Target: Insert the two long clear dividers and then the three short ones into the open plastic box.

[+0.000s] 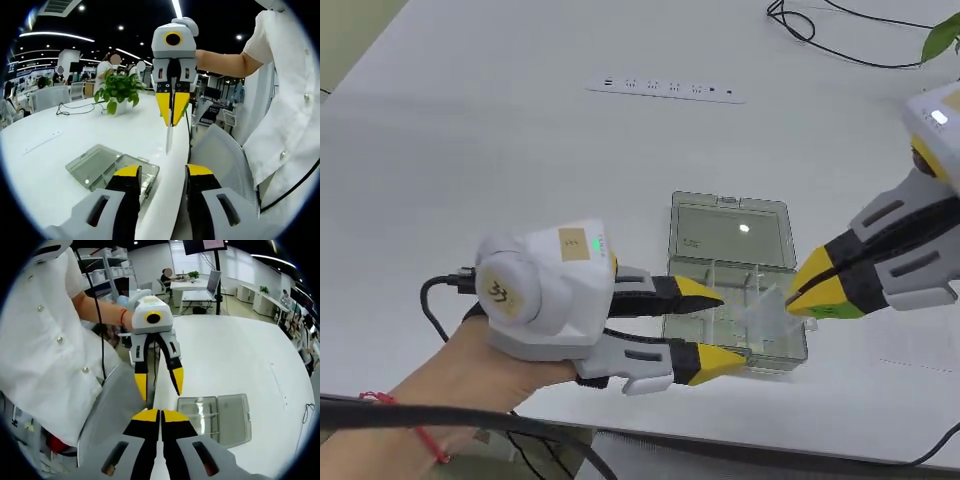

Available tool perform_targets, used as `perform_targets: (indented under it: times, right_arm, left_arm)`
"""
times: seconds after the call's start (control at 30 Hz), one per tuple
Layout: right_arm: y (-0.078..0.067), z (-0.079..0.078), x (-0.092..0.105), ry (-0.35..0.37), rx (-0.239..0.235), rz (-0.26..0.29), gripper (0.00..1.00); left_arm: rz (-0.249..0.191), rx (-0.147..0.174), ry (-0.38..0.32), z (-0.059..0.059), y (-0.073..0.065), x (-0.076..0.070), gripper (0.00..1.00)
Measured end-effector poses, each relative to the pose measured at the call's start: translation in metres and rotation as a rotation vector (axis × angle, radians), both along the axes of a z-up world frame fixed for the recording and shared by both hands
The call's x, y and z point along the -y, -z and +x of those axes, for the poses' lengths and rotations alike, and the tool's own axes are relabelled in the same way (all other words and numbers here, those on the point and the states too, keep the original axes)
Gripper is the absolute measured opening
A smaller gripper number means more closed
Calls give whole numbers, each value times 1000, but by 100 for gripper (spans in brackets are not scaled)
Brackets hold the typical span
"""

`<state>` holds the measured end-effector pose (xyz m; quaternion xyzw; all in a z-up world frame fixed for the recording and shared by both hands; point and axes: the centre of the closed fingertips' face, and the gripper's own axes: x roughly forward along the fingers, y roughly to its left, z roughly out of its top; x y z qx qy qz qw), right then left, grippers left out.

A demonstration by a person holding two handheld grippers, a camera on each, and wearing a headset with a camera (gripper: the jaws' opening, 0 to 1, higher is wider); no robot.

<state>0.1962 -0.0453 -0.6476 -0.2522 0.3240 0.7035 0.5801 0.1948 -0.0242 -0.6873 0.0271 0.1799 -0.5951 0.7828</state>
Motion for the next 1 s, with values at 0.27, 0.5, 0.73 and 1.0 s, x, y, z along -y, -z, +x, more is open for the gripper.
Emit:
perform_targets:
  times: [0.27, 0.5, 0.73, 1.0]
  right_arm:
    - [7, 18, -7, 30, 30, 0, 2]
    - [17, 43, -15, 64, 59, 4, 2]
    - [35, 57, -27, 92, 66, 1, 2]
    - [72, 70, -37, 112, 67, -17, 2]
  left_arm:
    - [46, -2, -61, 10, 13, -16, 48]
    - [64, -16, -102, 17, 22, -27, 62]
    - [68, -35, -130, 20, 29, -35, 75]
    - [73, -60, -151, 20, 41, -42, 95]
